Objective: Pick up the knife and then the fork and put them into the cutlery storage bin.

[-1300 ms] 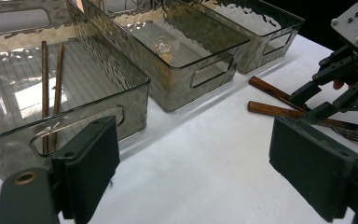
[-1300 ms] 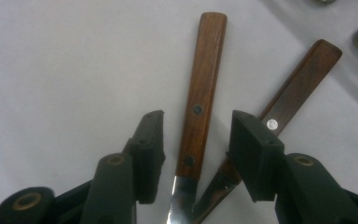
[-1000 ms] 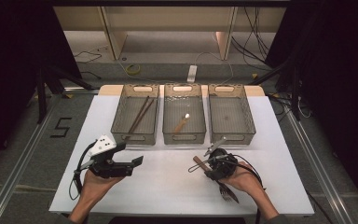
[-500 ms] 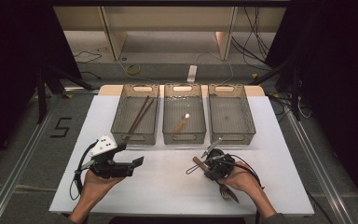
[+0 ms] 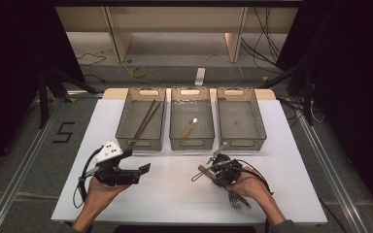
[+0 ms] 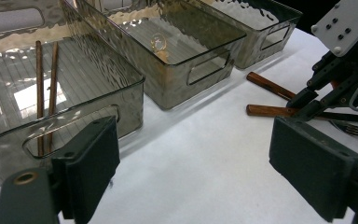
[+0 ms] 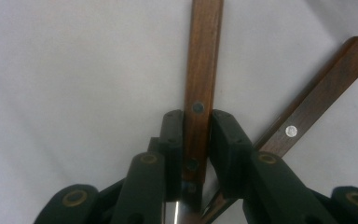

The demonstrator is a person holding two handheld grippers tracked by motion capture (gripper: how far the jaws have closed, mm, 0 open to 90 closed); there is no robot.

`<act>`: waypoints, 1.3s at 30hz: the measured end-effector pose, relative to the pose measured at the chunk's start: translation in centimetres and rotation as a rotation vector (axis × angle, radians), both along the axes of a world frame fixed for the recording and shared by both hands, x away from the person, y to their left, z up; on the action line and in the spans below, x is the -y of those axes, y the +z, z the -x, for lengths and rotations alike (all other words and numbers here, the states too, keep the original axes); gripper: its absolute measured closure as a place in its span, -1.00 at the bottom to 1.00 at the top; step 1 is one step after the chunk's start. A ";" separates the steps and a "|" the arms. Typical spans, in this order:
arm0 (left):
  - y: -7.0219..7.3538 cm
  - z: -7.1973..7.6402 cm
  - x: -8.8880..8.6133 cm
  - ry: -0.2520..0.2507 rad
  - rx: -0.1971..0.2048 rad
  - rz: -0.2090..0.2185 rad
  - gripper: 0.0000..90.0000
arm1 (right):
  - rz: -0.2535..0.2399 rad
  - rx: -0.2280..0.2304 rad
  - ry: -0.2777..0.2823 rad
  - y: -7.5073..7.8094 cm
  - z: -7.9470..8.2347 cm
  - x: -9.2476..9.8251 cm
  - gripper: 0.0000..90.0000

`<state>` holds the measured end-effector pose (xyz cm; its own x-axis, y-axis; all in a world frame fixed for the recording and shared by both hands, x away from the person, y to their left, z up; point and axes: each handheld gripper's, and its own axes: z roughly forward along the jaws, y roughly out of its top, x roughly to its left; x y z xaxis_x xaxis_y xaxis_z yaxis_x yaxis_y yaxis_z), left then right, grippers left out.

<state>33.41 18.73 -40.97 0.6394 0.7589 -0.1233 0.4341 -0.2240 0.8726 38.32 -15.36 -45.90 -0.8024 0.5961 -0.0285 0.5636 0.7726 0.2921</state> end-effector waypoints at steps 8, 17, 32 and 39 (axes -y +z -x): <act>0.0 0.0 0.1 -0.004 0.000 -0.006 -0.65 | 0.017 -0.014 -0.004 0.1 -0.2 -0.3 0.70; -0.1 0.0 0.2 -0.009 -0.003 -0.008 -0.65 | 0.038 -0.036 -0.004 0.2 -0.5 -0.6 0.71; -0.1 -0.1 0.1 -0.006 -0.003 -0.001 -0.65 | 0.017 -0.034 -0.007 0.8 -0.4 -0.5 0.71; 0.0 -0.1 0.1 -0.007 -0.003 -0.001 -0.65 | -0.017 -0.011 -0.016 1.4 -0.6 0.1 0.71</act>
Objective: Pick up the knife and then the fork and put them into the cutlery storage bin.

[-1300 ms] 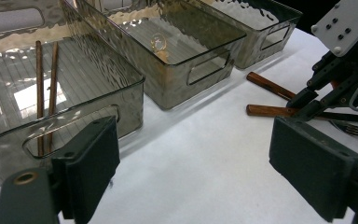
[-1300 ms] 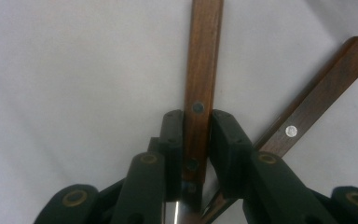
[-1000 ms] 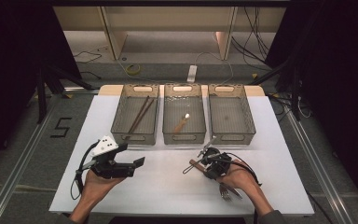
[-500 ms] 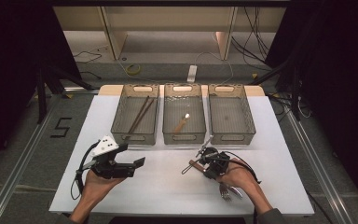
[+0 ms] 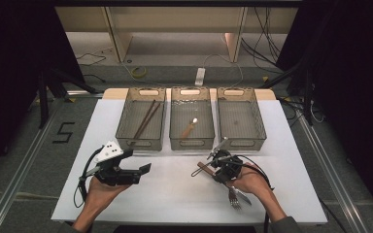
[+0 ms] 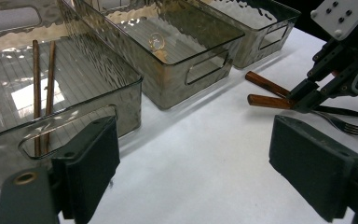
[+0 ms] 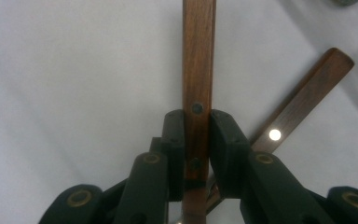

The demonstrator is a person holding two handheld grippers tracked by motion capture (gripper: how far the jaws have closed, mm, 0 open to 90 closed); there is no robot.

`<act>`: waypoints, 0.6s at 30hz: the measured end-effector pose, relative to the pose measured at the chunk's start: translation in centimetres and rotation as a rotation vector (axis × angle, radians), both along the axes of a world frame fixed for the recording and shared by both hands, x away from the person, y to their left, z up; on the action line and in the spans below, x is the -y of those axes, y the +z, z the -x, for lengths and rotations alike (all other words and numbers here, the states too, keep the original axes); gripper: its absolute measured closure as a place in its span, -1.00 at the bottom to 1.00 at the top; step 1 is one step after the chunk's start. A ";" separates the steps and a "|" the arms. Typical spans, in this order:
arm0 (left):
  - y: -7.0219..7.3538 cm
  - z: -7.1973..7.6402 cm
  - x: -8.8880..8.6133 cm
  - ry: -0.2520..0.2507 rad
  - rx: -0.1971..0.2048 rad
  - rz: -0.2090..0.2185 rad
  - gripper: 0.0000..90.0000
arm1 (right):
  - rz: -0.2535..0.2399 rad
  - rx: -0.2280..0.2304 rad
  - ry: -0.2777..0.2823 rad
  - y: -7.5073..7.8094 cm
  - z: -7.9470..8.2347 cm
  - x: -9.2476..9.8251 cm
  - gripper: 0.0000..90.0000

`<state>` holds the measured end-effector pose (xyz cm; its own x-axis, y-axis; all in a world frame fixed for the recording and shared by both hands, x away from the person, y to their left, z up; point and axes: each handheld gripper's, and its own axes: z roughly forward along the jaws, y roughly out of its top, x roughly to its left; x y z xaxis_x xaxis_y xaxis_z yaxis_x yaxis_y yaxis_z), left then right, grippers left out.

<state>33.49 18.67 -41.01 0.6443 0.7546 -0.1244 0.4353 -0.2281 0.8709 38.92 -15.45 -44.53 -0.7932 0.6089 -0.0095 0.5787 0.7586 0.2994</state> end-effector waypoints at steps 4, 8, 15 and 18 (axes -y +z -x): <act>0.0 0.0 0.0 0.001 0.001 0.000 -0.65 | -0.023 0.003 -0.013 0.5 0.0 0.3 0.71; 0.0 0.0 0.0 0.004 -0.001 0.001 -0.65 | -0.041 0.009 -0.023 0.9 -0.2 0.7 0.71; 0.1 0.0 -0.1 0.005 0.004 0.003 -0.65 | -0.111 0.027 -0.061 2.3 -1.1 1.8 0.71; 0.1 0.0 -0.1 0.004 0.010 0.006 -0.65 | -0.149 0.044 -0.076 3.3 -1.7 2.3 0.71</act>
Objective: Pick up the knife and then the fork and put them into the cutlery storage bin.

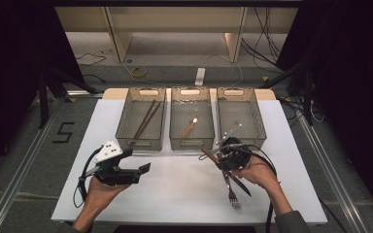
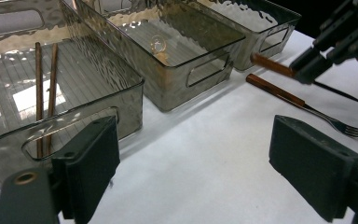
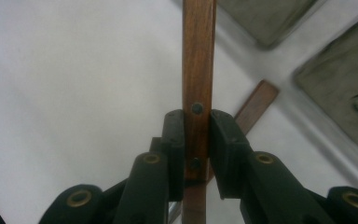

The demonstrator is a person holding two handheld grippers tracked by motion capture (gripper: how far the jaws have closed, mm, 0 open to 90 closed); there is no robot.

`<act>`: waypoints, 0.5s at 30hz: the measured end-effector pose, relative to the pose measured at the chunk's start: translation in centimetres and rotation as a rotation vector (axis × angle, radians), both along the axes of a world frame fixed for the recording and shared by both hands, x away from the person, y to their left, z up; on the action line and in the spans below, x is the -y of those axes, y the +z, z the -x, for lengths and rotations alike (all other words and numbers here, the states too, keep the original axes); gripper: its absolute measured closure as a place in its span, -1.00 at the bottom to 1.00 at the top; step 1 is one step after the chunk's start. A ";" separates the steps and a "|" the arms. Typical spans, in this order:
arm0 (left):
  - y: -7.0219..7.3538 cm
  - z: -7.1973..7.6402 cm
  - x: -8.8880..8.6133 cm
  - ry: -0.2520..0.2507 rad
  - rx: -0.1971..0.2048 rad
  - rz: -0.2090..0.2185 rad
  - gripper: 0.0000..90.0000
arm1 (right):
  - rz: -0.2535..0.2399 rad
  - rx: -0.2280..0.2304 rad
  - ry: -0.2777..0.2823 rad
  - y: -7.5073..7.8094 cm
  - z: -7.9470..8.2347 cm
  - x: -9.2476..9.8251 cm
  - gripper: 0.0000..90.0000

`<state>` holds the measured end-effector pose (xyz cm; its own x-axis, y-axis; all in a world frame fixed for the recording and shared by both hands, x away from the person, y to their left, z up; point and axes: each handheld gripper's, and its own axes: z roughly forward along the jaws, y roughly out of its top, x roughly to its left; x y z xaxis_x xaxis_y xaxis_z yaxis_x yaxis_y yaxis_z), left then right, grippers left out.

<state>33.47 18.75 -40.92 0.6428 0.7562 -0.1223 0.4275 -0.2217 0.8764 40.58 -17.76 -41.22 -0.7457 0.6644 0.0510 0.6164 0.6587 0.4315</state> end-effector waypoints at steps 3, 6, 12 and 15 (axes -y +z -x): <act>0.0 0.0 0.0 0.002 0.004 0.009 -0.65 | -0.036 0.021 -0.017 1.0 -0.6 0.4 0.71; 0.1 0.0 0.0 0.002 0.011 0.019 -0.65 | -0.070 0.045 -0.040 2.0 -1.3 0.9 0.71; 0.2 0.0 -0.1 0.003 0.022 0.034 -0.65 | -0.126 0.094 -0.087 3.9 -2.8 2.0 0.71; 0.2 0.1 -0.1 0.001 0.026 0.039 -0.65 | -0.145 0.107 -0.111 4.7 -3.6 2.4 0.71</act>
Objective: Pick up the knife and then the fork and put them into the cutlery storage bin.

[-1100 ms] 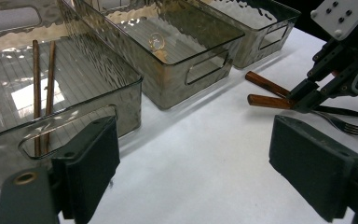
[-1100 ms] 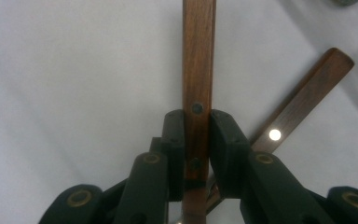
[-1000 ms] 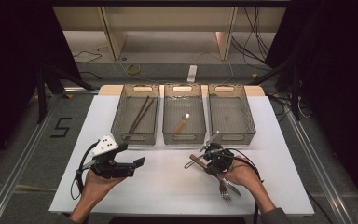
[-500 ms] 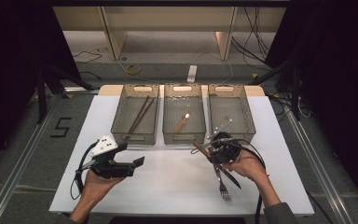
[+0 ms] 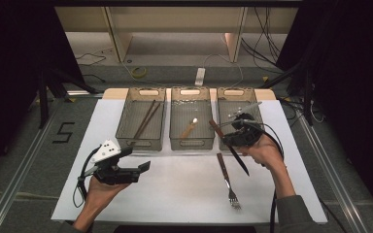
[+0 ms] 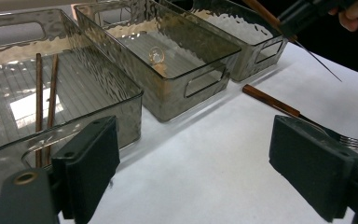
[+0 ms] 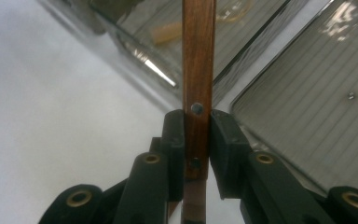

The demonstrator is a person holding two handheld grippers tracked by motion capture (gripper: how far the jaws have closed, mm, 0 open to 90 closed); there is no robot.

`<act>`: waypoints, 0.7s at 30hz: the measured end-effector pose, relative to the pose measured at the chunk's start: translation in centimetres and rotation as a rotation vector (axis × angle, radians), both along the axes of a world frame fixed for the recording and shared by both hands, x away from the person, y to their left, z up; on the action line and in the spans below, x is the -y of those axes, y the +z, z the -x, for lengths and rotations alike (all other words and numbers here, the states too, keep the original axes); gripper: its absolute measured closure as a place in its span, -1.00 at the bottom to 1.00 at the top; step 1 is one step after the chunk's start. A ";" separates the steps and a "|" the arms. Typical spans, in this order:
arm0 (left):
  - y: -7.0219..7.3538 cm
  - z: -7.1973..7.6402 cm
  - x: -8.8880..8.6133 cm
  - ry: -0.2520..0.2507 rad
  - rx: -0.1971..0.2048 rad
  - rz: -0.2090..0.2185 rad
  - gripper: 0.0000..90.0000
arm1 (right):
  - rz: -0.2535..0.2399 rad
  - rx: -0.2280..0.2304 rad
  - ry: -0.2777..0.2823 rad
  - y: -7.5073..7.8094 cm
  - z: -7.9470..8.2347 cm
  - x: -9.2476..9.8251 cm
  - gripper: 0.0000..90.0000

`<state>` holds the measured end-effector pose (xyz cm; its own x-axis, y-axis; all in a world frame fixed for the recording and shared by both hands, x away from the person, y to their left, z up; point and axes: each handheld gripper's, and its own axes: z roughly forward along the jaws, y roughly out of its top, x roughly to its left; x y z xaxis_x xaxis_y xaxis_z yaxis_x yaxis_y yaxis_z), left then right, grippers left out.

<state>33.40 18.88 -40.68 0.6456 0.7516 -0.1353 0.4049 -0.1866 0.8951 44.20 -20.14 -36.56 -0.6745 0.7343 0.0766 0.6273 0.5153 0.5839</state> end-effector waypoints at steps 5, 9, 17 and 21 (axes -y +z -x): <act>0.0 0.0 0.0 0.000 0.000 0.001 -0.65 | -0.026 0.024 -0.032 1.2 -1.3 0.5 0.71; 0.0 0.0 -0.1 -0.002 -0.004 0.006 -0.65 | -0.051 0.053 -0.058 2.3 -2.3 0.9 0.71; 0.0 0.0 -0.1 -0.002 0.000 0.012 -0.65 | -0.054 0.075 -0.122 3.8 -4.8 1.4 0.71; 0.1 0.0 -0.1 -0.002 0.000 0.012 -0.65 | -0.053 0.082 -0.149 4.1 -5.7 1.8 0.71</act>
<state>33.42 19.02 -40.61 0.6472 0.7485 -0.1443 0.4042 -0.1765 0.8975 49.91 -21.89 -32.44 -0.5641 0.8230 0.0673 0.6438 0.3873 0.6599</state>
